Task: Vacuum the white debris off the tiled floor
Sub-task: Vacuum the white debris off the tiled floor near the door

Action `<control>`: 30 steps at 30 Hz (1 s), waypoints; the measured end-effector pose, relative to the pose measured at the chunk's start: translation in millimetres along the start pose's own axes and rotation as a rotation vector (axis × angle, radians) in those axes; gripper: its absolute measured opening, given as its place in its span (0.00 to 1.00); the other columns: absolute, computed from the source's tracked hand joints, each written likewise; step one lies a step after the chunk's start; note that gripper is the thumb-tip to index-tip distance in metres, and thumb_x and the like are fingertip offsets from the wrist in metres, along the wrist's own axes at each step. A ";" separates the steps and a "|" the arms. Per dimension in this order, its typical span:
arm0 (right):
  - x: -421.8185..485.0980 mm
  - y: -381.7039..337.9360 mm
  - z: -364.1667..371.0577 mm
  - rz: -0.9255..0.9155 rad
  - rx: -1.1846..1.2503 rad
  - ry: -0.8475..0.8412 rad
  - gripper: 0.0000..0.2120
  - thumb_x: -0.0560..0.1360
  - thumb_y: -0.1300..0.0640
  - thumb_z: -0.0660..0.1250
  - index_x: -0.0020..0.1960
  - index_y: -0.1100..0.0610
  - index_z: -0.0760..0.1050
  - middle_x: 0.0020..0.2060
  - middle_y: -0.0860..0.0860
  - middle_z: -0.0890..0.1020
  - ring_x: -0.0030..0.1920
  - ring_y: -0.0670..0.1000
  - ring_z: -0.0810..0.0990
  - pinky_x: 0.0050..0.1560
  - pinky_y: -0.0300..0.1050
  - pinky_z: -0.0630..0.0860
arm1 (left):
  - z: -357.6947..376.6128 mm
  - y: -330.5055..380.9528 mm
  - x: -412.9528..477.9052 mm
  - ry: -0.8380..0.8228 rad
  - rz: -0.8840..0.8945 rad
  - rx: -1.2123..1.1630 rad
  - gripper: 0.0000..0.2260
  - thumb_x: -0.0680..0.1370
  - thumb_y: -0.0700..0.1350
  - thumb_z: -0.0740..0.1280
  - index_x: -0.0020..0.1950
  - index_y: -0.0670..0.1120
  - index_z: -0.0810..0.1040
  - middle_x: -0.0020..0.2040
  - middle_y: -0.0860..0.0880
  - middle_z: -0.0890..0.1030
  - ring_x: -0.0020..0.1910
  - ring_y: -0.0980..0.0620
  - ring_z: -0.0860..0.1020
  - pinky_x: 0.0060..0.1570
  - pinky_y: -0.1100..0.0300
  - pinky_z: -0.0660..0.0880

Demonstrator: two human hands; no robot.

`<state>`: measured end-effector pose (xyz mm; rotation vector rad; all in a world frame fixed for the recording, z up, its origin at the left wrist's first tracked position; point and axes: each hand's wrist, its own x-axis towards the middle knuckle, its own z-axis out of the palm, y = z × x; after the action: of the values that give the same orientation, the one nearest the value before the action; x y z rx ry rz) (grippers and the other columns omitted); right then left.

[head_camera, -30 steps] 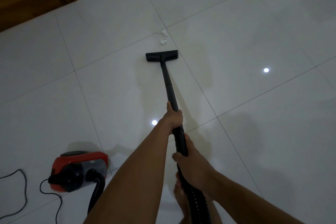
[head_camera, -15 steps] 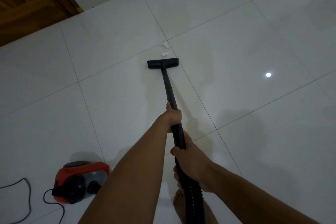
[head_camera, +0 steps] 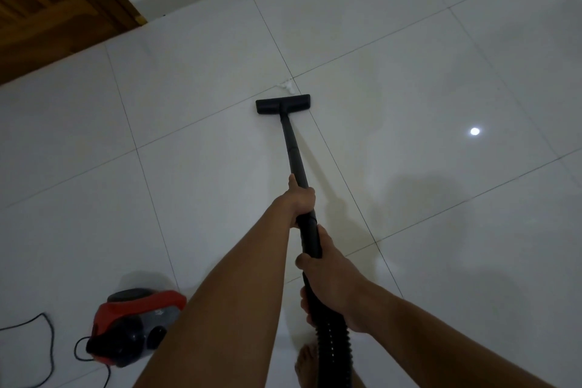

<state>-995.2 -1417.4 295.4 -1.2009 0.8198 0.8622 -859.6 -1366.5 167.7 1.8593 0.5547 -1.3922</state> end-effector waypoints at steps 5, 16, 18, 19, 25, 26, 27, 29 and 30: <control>9.4 -22.4 -12.5 0.001 0.019 -0.012 0.29 0.83 0.60 0.59 0.76 0.36 0.54 0.34 0.57 0.74 0.28 0.52 0.76 0.28 0.44 0.77 | -5.1 24.7 9.2 0.012 0.015 -0.001 0.32 0.84 0.45 0.55 0.81 0.60 0.39 0.66 0.38 0.74 0.41 0.47 0.75 0.37 0.53 0.78; 39.6 -74.6 -8.2 -0.007 -0.032 0.034 0.29 0.84 0.57 0.61 0.79 0.41 0.53 0.45 0.60 0.80 0.33 0.50 0.78 0.28 0.36 0.76 | -37.0 68.2 28.4 -0.003 0.028 0.011 0.31 0.84 0.46 0.54 0.81 0.59 0.39 0.56 0.42 0.75 0.41 0.48 0.75 0.45 0.49 0.80; 48.9 -88.9 -7.4 0.007 -0.031 0.037 0.29 0.84 0.55 0.61 0.80 0.40 0.53 0.51 0.63 0.82 0.36 0.50 0.80 0.27 0.35 0.76 | -46.4 80.7 35.9 -0.009 0.024 0.012 0.32 0.84 0.46 0.54 0.80 0.60 0.37 0.62 0.39 0.76 0.40 0.48 0.75 0.44 0.50 0.80; 52.6 -97.6 -6.6 0.017 -0.031 0.038 0.29 0.84 0.55 0.61 0.80 0.40 0.52 0.53 0.62 0.82 0.37 0.50 0.80 0.27 0.35 0.76 | -51.6 87.3 38.4 -0.009 0.024 0.016 0.32 0.85 0.46 0.54 0.80 0.60 0.36 0.64 0.38 0.76 0.40 0.48 0.75 0.44 0.50 0.79; 77.1 -148.4 -2.7 -0.004 -0.024 0.056 0.31 0.84 0.58 0.60 0.79 0.38 0.51 0.43 0.59 0.80 0.33 0.50 0.79 0.30 0.38 0.78 | -85.8 133.2 53.0 -0.011 0.038 0.026 0.32 0.85 0.46 0.54 0.80 0.60 0.36 0.61 0.44 0.73 0.43 0.47 0.76 0.45 0.50 0.79; 80.4 -155.7 -2.1 -0.007 -0.021 0.061 0.31 0.84 0.58 0.59 0.79 0.37 0.51 0.42 0.58 0.79 0.32 0.50 0.79 0.29 0.38 0.78 | -91.1 139.7 55.8 -0.011 0.038 0.027 0.32 0.85 0.46 0.54 0.81 0.60 0.37 0.62 0.44 0.73 0.43 0.47 0.76 0.46 0.49 0.80; 83.7 -162.6 -1.0 -0.011 -0.019 0.065 0.31 0.84 0.59 0.59 0.79 0.37 0.51 0.40 0.58 0.79 0.31 0.49 0.79 0.29 0.39 0.78 | -95.9 145.1 58.1 -0.013 0.036 0.031 0.32 0.85 0.47 0.54 0.80 0.60 0.36 0.63 0.44 0.73 0.44 0.47 0.76 0.47 0.49 0.80; 89.5 -175.5 1.2 -0.022 -0.032 0.077 0.31 0.84 0.59 0.59 0.80 0.39 0.50 0.38 0.57 0.77 0.28 0.47 0.77 0.27 0.37 0.76 | -104.7 154.5 63.2 -0.016 0.037 0.042 0.32 0.85 0.46 0.54 0.80 0.60 0.36 0.64 0.43 0.73 0.44 0.47 0.76 0.47 0.49 0.79; 92.1 -181.3 2.0 -0.027 -0.044 0.086 0.31 0.84 0.59 0.58 0.80 0.39 0.50 0.38 0.56 0.77 0.28 0.46 0.77 0.26 0.35 0.75 | -108.5 158.8 66.1 -0.017 0.040 0.045 0.32 0.85 0.46 0.54 0.80 0.60 0.36 0.65 0.42 0.73 0.43 0.47 0.76 0.47 0.50 0.80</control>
<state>-792.3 -1430.4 291.8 -1.2920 0.8556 0.8149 -657.6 -1390.0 168.1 1.8827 0.4786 -1.4028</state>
